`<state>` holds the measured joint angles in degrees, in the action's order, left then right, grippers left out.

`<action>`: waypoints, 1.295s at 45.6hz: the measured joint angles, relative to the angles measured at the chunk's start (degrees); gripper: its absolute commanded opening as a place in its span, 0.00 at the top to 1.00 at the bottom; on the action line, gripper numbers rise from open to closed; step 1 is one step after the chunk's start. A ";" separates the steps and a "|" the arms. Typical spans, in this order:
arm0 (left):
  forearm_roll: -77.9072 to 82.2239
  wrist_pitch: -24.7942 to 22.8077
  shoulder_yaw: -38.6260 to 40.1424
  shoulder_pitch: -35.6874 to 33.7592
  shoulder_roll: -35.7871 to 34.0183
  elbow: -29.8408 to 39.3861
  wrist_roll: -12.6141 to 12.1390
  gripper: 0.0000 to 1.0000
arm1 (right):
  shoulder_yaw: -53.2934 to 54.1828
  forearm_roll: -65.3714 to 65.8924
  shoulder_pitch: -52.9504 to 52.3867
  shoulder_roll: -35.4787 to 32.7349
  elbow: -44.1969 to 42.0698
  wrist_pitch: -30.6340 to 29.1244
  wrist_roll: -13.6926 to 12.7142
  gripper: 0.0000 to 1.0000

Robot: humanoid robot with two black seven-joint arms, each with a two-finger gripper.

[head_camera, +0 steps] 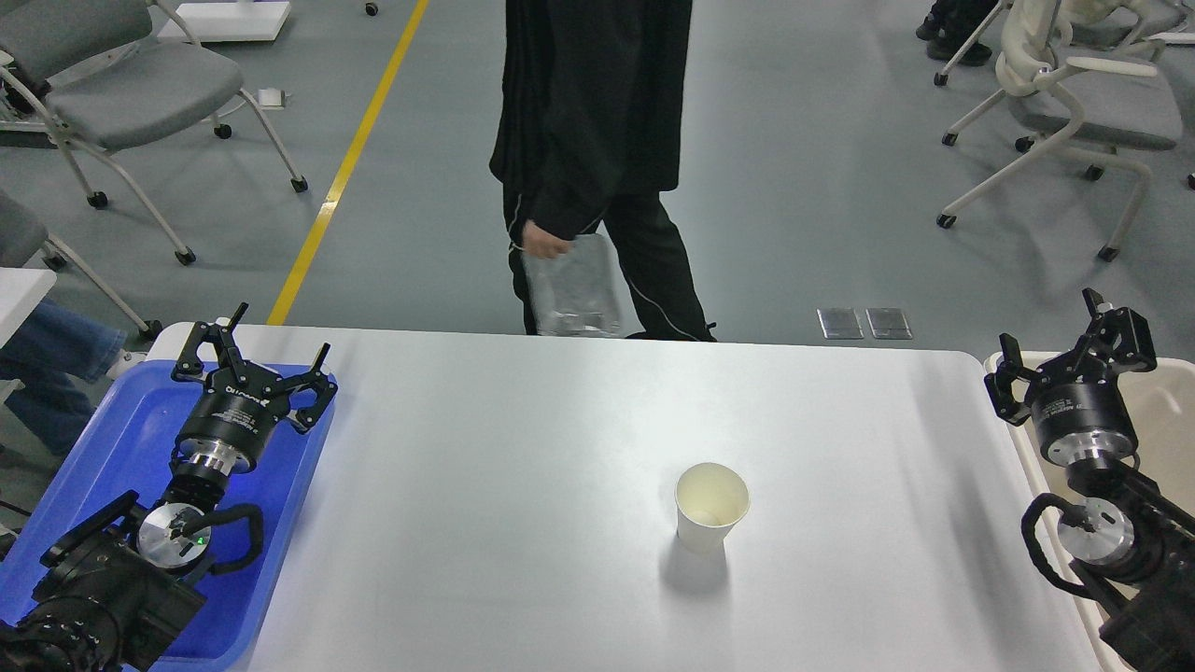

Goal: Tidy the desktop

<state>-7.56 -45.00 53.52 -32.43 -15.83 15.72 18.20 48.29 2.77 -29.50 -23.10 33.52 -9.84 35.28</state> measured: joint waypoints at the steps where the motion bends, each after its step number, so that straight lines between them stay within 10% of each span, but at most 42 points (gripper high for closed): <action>1: 0.00 0.00 0.00 0.00 0.00 0.00 0.00 0.00 | 0.00 0.00 0.00 -0.02 0.02 -0.01 0.00 0.00; 39: 0.00 0.00 0.00 0.00 0.02 -0.02 0.00 0.00 | -5.78 0.04 -3.54 -1.61 -2.05 1.63 -0.39 0.00; 59: 0.00 0.00 0.00 0.00 0.00 -0.04 0.00 0.00 | -31.18 2.77 -17.03 -9.95 1.93 5.70 -1.83 0.00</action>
<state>-7.56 -45.00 53.53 -32.43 -15.83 15.69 18.19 17.11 5.55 -46.52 -33.05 35.45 -4.14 33.46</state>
